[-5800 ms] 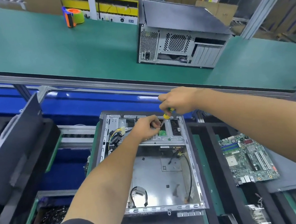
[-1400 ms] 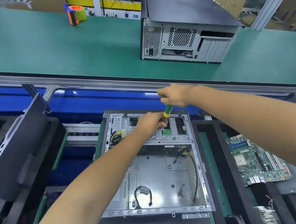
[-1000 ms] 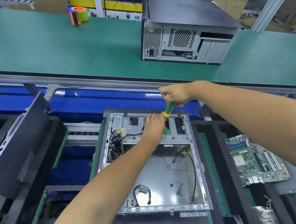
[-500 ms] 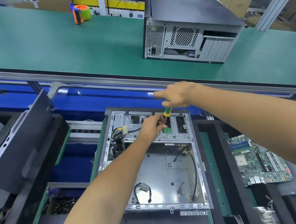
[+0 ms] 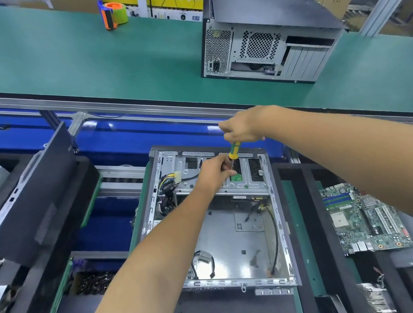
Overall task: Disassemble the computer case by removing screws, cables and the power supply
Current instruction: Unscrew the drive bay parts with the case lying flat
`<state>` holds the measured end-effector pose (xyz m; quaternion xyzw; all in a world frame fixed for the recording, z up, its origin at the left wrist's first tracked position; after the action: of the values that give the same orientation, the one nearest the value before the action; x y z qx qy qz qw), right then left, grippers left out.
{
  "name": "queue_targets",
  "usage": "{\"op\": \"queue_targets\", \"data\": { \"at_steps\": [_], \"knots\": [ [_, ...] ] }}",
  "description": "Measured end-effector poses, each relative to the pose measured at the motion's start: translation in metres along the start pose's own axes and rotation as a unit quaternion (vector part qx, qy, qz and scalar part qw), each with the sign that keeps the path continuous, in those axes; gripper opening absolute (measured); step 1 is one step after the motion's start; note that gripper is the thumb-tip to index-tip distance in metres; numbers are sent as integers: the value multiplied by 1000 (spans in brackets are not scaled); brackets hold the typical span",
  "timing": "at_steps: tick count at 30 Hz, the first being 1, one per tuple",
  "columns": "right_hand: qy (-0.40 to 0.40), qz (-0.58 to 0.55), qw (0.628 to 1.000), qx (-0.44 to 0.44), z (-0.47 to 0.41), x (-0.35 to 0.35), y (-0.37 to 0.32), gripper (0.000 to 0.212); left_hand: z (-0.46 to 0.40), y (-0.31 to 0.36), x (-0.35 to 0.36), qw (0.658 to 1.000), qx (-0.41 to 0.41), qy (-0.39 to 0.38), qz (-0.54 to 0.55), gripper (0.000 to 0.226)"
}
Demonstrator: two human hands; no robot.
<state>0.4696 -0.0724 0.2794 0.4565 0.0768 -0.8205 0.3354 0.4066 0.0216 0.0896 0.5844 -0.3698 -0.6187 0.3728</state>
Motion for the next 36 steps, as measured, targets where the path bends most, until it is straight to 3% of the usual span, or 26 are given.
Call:
{"op": "queue_targets", "data": {
  "at_steps": [3,7,10,12,14,16,18,22,26,30,33,36],
  "knots": [
    [-12,-5,999,-50,-4,0,-5,5,-1,0,-1,1000,0,4,4,21],
    [49,-45,993,-102,1,2,-4,25,-1,-3,1,1000,2,8,5,23],
    [34,-87,993,-68,0,3,1,29,-1,-3,1,1000,2,9,12,24],
    [37,-17,998,-45,-1,3,3,14,-1,-3,1,1000,0,9,10,24],
    [49,98,994,-12,0,5,6,15,-1,-2,1,1000,-1,9,9,24],
    [52,142,988,-13,0,5,5,13,-1,-2,1,1000,-3,8,11,24],
    [59,123,990,-45,-2,3,4,11,-2,-3,1,1000,-8,12,13,24],
    [116,27,988,-95,2,6,-4,40,-2,-3,2,1000,-3,18,8,24],
    [101,80,990,-59,-2,9,-14,29,-3,-4,1,1000,-6,15,0,23],
    [112,163,980,-21,-5,5,-21,38,-3,-4,1,1000,-6,9,-4,22],
    [89,93,992,-18,-6,3,-21,22,-3,-4,1,1000,-3,12,3,24],
    [54,-46,996,-55,-6,6,-13,36,-4,-4,1,1000,-4,13,-7,23]
  ]
}}
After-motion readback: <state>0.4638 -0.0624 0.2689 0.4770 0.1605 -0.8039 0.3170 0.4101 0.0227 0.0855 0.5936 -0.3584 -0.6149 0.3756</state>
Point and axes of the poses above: each hand's wrist, its own z-axis away from the middle knuckle, its own x-axis out of the palm, y = z × x, the point moved 1 cm from there along -z, towards the middle knuckle, and after that the axes turned 2 degrees about z, right-handed, at the moved point
